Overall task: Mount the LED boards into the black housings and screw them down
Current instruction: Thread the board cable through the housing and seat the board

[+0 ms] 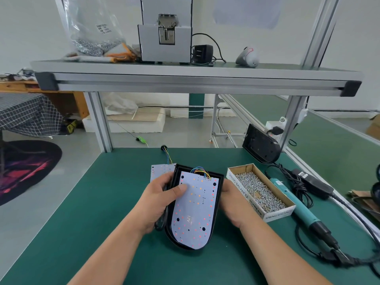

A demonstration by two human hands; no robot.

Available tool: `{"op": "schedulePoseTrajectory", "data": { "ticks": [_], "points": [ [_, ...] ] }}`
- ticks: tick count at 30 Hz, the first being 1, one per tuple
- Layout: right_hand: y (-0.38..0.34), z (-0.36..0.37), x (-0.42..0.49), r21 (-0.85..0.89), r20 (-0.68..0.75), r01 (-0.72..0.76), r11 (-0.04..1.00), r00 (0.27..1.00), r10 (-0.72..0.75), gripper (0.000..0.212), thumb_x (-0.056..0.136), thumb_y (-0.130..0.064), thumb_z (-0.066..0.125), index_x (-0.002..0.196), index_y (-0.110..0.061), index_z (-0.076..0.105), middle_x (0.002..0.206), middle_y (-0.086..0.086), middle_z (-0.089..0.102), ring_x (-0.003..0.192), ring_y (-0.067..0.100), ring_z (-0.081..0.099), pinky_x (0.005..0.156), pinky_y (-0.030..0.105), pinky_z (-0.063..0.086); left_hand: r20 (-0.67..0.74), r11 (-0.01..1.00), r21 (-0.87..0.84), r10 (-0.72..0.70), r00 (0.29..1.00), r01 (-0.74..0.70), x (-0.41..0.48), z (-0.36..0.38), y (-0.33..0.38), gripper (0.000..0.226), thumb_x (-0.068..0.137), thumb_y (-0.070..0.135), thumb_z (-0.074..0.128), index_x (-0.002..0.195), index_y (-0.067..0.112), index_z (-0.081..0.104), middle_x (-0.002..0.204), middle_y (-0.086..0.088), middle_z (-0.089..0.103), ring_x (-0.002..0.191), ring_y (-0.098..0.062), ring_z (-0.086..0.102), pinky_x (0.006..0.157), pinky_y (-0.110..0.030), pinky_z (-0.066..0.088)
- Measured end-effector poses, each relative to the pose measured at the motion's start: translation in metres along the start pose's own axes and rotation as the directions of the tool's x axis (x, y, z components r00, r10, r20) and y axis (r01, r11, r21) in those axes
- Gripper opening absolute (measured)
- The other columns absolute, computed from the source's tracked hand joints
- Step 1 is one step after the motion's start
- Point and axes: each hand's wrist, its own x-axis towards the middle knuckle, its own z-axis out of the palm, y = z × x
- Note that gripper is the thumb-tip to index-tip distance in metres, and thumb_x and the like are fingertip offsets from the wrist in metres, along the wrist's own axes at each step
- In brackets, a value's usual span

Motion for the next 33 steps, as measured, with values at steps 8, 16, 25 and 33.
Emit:
{"op": "schedulePoseTrajectory", "data": {
  "ticks": [8,16,25,33],
  "points": [
    [-0.004,-0.004,0.000,-0.060,0.045,0.003,0.998,0.999,0.000,0.033,0.090,-0.015,0.060,0.114,-0.030,0.078,0.115,-0.004,0.079,0.109,0.012,0.074,0.090,0.024,0.057,0.004,1.000,0.016,-0.014,1.000,0.014,0.002,-0.004,0.000,0.035,0.088,0.028,0.081,0.122,0.018,0.076,0.124,-0.015,0.076,0.113,-0.037,0.074,0.095,-0.050,0.061],
    [-0.010,-0.002,-0.003,-0.139,0.017,0.023,0.990,1.000,-0.020,0.038,0.091,-0.006,0.059,0.102,-0.036,0.080,0.104,-0.012,0.080,0.096,-0.002,0.072,0.079,0.014,0.053,-0.027,0.997,0.079,0.021,0.999,-0.019,0.003,0.000,0.004,0.036,0.086,0.033,0.083,0.120,0.021,0.076,0.120,-0.010,0.078,0.108,-0.032,0.075,0.090,-0.044,0.062],
    [-0.002,-0.001,0.003,-0.354,-0.155,0.023,0.935,0.984,-0.083,0.032,0.077,-0.021,0.051,0.069,-0.049,0.064,0.067,-0.040,0.062,0.062,-0.019,0.054,0.062,0.005,0.041,-0.068,0.994,0.077,0.077,0.995,-0.072,0.003,0.004,0.000,0.041,0.085,0.028,0.081,0.123,0.014,0.073,0.122,-0.011,0.077,0.115,-0.038,0.073,0.102,-0.053,0.058],
    [-0.001,-0.015,0.006,-0.055,-0.253,0.052,0.997,0.965,-0.065,0.031,0.101,-0.028,0.054,0.124,-0.031,0.075,0.113,-0.010,0.077,0.100,0.006,0.069,0.087,0.033,0.052,-0.206,0.996,0.062,0.074,0.976,-0.063,0.008,-0.002,-0.001,0.038,0.082,0.030,0.080,0.117,0.018,0.075,0.115,-0.013,0.078,0.109,-0.041,0.074,0.099,-0.060,0.059]
  ]
}}
